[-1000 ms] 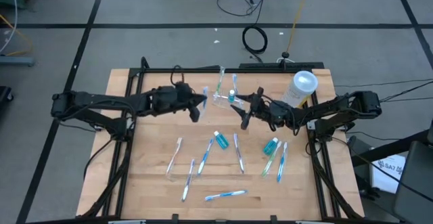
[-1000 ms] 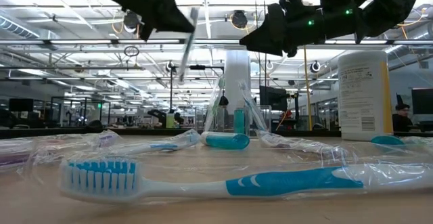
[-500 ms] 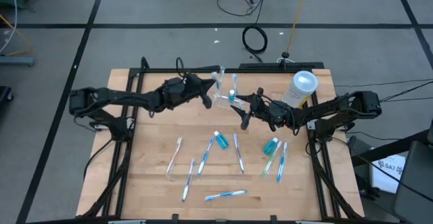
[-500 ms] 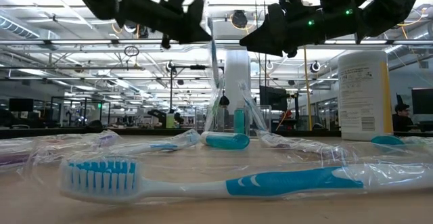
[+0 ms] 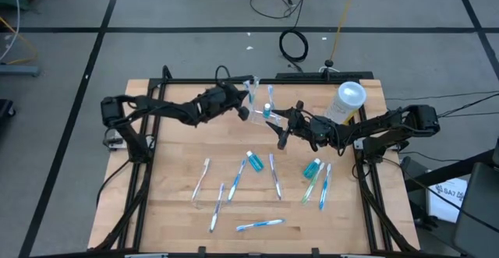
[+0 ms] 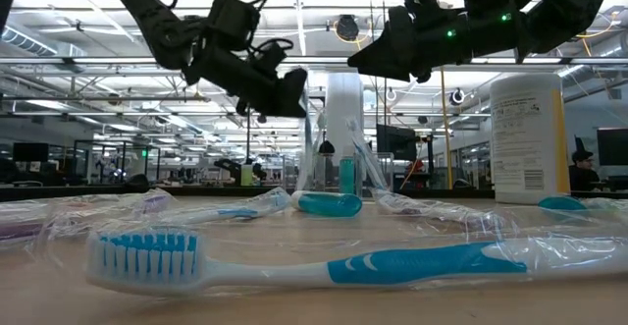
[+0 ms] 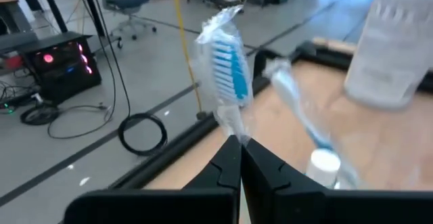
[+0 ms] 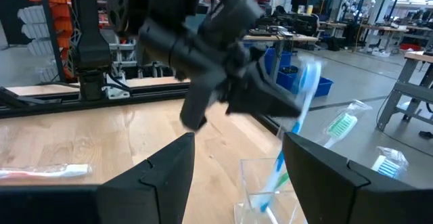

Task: Pick & Place toothbrushing station
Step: Put the blue toothbrush into the left section of the transparent organizer

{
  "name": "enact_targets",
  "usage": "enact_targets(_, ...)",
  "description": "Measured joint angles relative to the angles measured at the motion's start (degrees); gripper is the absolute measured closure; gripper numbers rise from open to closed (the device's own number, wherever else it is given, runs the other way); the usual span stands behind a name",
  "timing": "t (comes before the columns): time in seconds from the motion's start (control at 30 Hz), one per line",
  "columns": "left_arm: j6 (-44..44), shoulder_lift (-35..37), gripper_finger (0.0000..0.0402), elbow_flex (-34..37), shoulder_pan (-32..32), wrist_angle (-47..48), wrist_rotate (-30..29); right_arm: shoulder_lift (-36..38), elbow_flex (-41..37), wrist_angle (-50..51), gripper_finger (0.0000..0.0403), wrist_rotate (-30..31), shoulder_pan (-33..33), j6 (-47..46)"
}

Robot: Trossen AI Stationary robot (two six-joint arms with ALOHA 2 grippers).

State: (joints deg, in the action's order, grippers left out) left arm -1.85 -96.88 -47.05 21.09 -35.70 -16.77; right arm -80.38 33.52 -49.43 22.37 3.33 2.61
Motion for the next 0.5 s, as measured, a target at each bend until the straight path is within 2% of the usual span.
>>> enact_targets(0.23,4.2,-1.1,0.0394,0.0,-0.2,2.3,4.6,0.0,0.0,0.0,0.0183,0.0,0.0,0.0)
enact_targets(0.5,8.0,-1.1,0.0399,0.0,0.2,5.0,4.7,0.0,0.0,0.0,0.0183,0.0,0.0,0.0)
